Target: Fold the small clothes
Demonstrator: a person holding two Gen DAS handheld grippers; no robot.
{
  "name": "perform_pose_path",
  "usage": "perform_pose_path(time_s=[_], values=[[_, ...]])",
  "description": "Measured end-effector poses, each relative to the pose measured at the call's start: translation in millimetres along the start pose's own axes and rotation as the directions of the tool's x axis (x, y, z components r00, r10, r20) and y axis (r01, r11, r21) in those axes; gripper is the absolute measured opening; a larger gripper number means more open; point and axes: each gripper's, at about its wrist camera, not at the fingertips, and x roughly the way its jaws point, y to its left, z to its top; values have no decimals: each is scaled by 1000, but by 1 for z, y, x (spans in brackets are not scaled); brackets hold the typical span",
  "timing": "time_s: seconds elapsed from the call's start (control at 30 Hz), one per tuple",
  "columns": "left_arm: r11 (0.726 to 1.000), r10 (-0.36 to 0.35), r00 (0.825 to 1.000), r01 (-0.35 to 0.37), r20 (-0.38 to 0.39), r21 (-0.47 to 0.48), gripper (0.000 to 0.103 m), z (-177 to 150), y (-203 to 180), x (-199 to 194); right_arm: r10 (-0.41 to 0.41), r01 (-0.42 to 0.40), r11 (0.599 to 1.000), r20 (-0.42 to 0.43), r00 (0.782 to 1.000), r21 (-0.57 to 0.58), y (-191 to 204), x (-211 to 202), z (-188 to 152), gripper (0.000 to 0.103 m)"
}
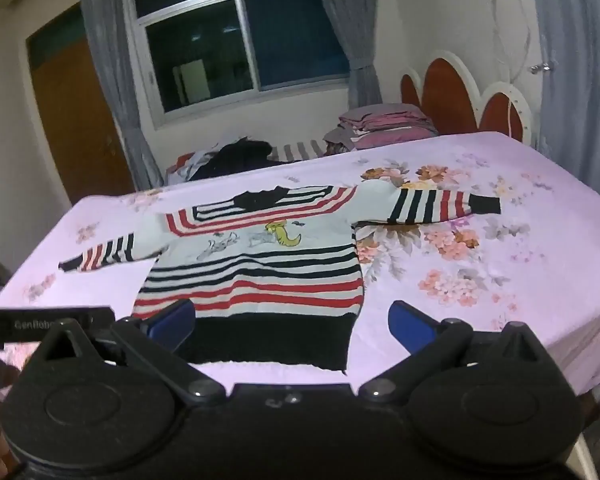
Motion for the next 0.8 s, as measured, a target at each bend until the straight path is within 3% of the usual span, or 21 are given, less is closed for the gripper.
perform_pose_path(time_s=[0.8], values=[[1000,7,1000,-7,-5,4,103,-2,13,-2,-13,13,1000,-20,1000,-26,11,2,-5,103]])
